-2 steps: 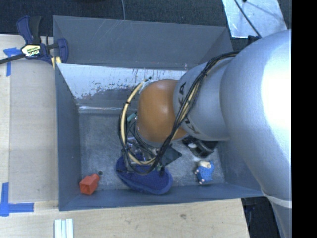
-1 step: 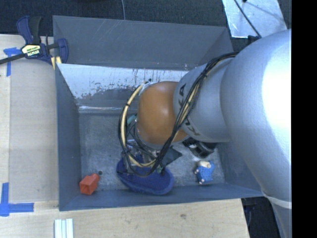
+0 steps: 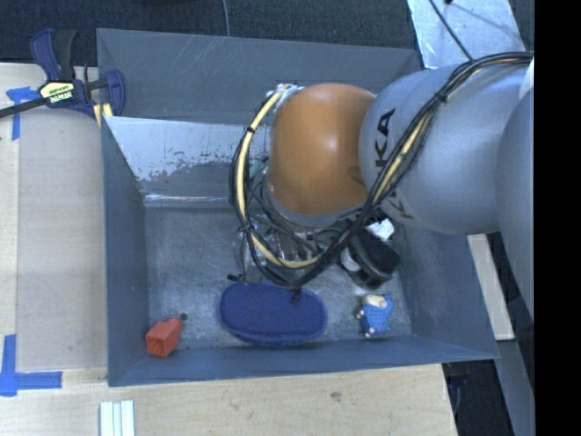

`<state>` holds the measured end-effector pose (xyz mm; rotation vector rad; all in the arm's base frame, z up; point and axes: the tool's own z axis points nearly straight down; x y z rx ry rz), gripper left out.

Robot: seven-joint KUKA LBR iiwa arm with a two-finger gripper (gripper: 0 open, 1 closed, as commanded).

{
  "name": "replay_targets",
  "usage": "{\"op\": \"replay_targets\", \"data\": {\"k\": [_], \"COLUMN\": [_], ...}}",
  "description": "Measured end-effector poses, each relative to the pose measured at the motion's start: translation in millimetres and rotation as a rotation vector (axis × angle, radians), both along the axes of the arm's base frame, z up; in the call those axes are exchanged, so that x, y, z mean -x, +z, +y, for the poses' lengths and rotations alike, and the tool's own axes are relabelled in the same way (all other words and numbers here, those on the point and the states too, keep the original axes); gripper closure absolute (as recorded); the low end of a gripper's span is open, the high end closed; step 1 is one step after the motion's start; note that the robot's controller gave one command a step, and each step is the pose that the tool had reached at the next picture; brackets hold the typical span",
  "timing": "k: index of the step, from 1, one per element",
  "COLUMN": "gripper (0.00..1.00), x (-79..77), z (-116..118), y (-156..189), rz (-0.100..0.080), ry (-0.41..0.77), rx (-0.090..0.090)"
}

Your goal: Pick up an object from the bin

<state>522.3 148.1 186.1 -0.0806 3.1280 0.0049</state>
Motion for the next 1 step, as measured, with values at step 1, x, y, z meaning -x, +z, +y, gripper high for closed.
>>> {"op": "replay_targets", "data": {"k": [1], "gripper": [0.00], "x": [2.1], "z": [-0.6], "y": [-5.0], "rz": [0.009], "ry": [0.000], "rx": [0.003]}}
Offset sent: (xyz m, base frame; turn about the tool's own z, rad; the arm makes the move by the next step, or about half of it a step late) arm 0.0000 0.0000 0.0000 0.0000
